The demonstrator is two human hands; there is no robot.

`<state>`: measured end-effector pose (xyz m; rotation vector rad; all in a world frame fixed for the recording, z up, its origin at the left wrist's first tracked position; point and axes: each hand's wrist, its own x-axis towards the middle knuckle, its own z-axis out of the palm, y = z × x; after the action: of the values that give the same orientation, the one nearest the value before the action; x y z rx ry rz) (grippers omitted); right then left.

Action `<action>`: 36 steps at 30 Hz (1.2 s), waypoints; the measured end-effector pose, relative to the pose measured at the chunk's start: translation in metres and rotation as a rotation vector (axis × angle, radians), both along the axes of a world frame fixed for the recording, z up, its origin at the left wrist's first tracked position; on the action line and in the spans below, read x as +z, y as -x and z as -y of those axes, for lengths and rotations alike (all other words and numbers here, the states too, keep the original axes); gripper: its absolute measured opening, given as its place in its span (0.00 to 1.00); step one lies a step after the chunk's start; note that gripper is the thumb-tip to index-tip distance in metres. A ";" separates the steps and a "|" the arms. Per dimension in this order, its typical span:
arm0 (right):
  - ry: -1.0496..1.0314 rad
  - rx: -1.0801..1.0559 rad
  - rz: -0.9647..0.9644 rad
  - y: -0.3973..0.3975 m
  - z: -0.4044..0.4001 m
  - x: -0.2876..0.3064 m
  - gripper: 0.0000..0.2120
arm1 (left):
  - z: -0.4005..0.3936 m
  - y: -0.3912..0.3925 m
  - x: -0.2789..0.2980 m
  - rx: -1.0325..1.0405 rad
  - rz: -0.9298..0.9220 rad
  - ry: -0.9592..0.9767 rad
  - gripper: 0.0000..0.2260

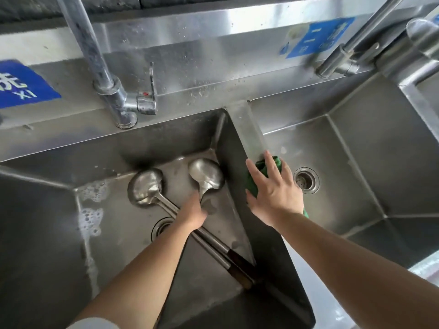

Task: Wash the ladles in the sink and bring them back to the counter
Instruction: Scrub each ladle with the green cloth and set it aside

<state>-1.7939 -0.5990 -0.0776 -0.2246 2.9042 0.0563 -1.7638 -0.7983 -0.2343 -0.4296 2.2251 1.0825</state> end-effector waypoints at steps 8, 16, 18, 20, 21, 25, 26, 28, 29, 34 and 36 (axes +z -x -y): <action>-0.006 -0.018 0.003 0.001 0.000 -0.001 0.34 | 0.000 0.017 -0.024 0.067 -0.013 0.008 0.08; -0.008 -0.037 -0.005 0.001 0.001 0.000 0.35 | 0.032 -0.012 0.030 0.186 -0.091 -0.103 0.10; 0.016 -0.055 -0.011 -0.001 0.002 0.002 0.35 | 0.036 -0.019 0.055 0.189 -0.105 -0.121 0.11; 0.063 -0.075 -0.026 -0.002 0.003 0.003 0.35 | 0.040 -0.026 0.079 0.184 -0.130 -0.137 0.11; 0.089 -0.088 -0.030 -0.002 0.003 0.004 0.35 | 0.043 -0.030 0.091 0.175 -0.139 -0.147 0.11; 0.142 -0.116 -0.028 -0.003 0.000 0.005 0.31 | 0.047 -0.047 0.134 0.137 -0.139 -0.200 0.11; 0.146 -0.109 -0.034 -0.003 -0.002 0.004 0.30 | 0.046 -0.051 0.144 0.145 -0.145 -0.217 0.11; 0.156 -0.069 -0.050 -0.002 -0.003 0.003 0.28 | 0.042 -0.061 0.165 0.176 -0.174 -0.233 0.12; 0.161 -0.064 -0.052 0.000 -0.004 0.003 0.27 | 0.040 -0.065 0.175 0.182 -0.194 -0.226 0.12; 0.286 -0.079 -0.040 -0.009 -0.007 0.019 0.19 | 0.032 -0.095 0.228 0.194 -0.288 -0.234 0.13; 0.361 -0.132 -0.011 -0.012 -0.015 0.035 0.13 | 0.029 -0.106 0.255 0.195 -0.334 -0.275 0.13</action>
<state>-1.7820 -0.5843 -0.0430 -0.0909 2.9109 -0.4915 -1.6580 -0.8276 0.0202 -0.3737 2.3017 1.6424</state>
